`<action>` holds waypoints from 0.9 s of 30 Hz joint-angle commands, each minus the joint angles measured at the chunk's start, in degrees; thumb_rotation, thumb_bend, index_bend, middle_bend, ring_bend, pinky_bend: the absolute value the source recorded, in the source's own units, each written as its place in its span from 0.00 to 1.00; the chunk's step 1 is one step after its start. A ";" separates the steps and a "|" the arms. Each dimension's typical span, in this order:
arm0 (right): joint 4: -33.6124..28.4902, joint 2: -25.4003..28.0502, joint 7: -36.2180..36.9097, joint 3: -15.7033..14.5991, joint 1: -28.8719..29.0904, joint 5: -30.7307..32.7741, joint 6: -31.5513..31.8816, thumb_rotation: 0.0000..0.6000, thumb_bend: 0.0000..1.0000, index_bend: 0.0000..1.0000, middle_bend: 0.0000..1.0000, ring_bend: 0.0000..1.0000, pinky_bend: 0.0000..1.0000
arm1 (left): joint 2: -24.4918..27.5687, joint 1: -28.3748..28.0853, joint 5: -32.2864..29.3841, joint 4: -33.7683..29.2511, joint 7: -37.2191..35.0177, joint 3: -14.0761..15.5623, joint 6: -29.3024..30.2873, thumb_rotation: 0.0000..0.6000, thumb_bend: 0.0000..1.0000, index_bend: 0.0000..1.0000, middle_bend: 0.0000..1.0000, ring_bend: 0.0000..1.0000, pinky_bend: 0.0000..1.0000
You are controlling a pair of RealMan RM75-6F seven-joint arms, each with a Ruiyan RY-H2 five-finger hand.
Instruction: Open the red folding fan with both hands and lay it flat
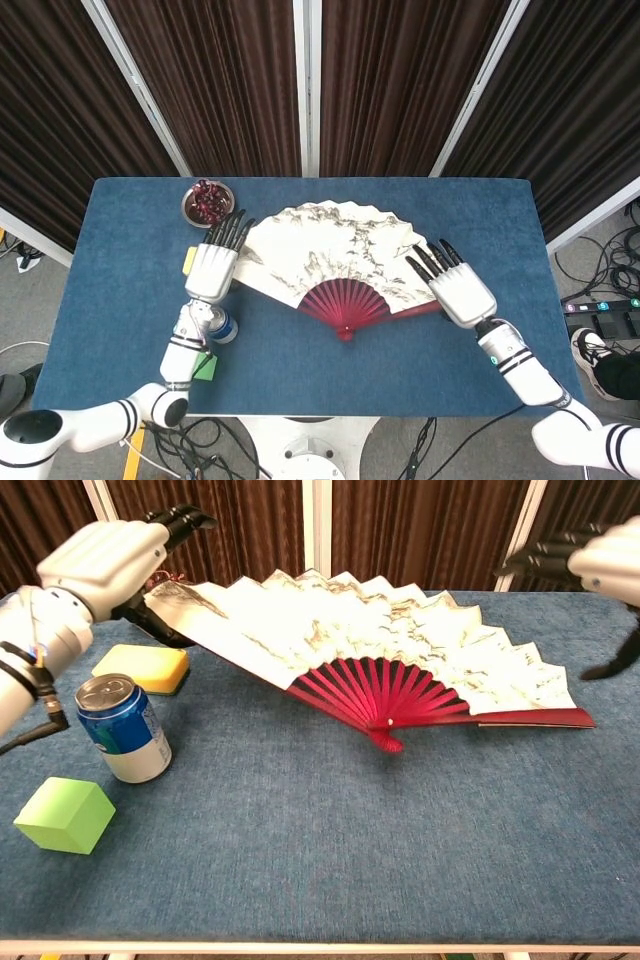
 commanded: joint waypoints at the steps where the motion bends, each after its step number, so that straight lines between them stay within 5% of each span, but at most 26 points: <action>1: -1.94 2.16 0.54 -0.26 -1.10 1.59 -0.36 1.00 0.00 0.00 0.00 0.00 0.00 | 2.42 1.31 -0.12 -2.71 0.38 -0.14 0.71 1.00 0.00 0.05 0.06 0.04 0.18; 11: -2.98 6.79 8.86 0.66 -6.51 2.82 5.31 1.00 0.00 0.00 0.00 0.00 0.00 | 15.39 3.86 -3.49 -13.41 -0.93 -0.41 -4.30 1.00 0.00 0.05 0.06 0.04 0.15; 19: 0.30 9.62 23.56 -0.81 -13.71 -2.21 13.79 1.00 0.11 0.00 0.07 0.00 0.00 | 21.95 9.70 -5.65 -14.75 -6.87 -0.77 -0.45 1.00 0.00 0.06 0.08 0.04 0.15; 27: 5.42 9.81 33.87 -2.41 -21.53 -3.94 21.68 1.00 0.13 0.00 0.07 0.00 0.00 | 28.27 19.20 -5.11 -15.82 -14.20 3.09 5.35 1.00 0.00 0.08 0.08 0.04 0.15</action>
